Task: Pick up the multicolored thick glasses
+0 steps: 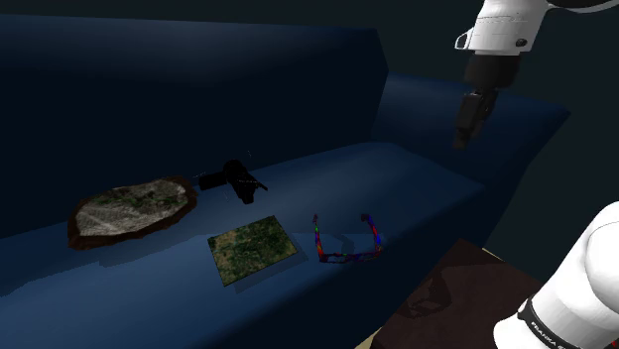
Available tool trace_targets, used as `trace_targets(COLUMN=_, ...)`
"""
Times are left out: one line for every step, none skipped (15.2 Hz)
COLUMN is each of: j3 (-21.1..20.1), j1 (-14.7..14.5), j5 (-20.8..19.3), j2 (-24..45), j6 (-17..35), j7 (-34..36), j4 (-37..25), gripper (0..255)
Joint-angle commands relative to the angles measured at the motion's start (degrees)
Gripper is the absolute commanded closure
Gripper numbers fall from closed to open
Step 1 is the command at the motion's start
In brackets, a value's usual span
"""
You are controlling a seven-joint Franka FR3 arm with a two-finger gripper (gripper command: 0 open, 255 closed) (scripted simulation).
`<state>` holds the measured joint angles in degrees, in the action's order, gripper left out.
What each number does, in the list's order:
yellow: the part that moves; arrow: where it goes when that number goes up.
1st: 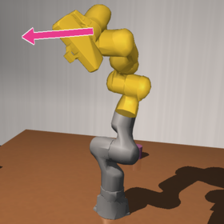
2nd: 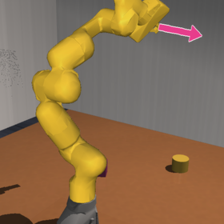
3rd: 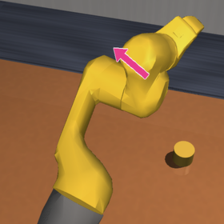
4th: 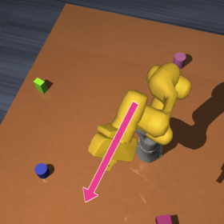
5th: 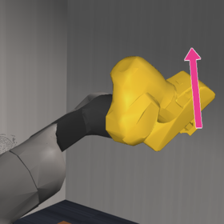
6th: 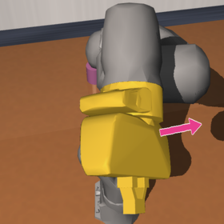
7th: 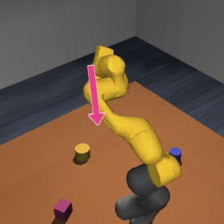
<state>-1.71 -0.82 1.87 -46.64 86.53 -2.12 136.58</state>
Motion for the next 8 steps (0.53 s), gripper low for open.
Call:
trace_targets(j3=0.0, j1=0.0, j5=0.0, j2=0.0, j6=0.0, j7=0.0, j4=0.0, gripper=0)
trace_targets(j3=-0.7, j1=0.3, j5=0.8, j2=-0.2, j6=2.1, j7=1.8, j4=1.9, gripper=0)
trace_targets(j3=-1.4, j1=0.5, j5=1.6, j2=-0.3, j6=4.3, j7=3.5, j4=3.8, gripper=0)
trace_targets(j3=-2.1, j1=0.8, j5=2.4, j2=-0.3, j6=6.6, j7=5.2, j4=5.6, gripper=0)
trace_targets(j3=-2.9, j1=1.0, j5=3.3, j2=-0.2, j6=8.9, j7=6.9, j4=7.3, gripper=0)
trace_targets(j3=-3.6, j1=1.2, j5=4.1, j2=0.1, j6=11.2, j7=8.6, j4=8.9, gripper=0)
trace_targets(j3=-4.4, j1=1.4, j5=4.9, j2=0.4, j6=13.6, j7=10.3, j4=10.4, gripper=0)
trace_targets(j3=-5.3, j1=1.5, j5=5.8, j2=0.9, j6=16.0, j7=11.9, j4=11.9, gripper=0)
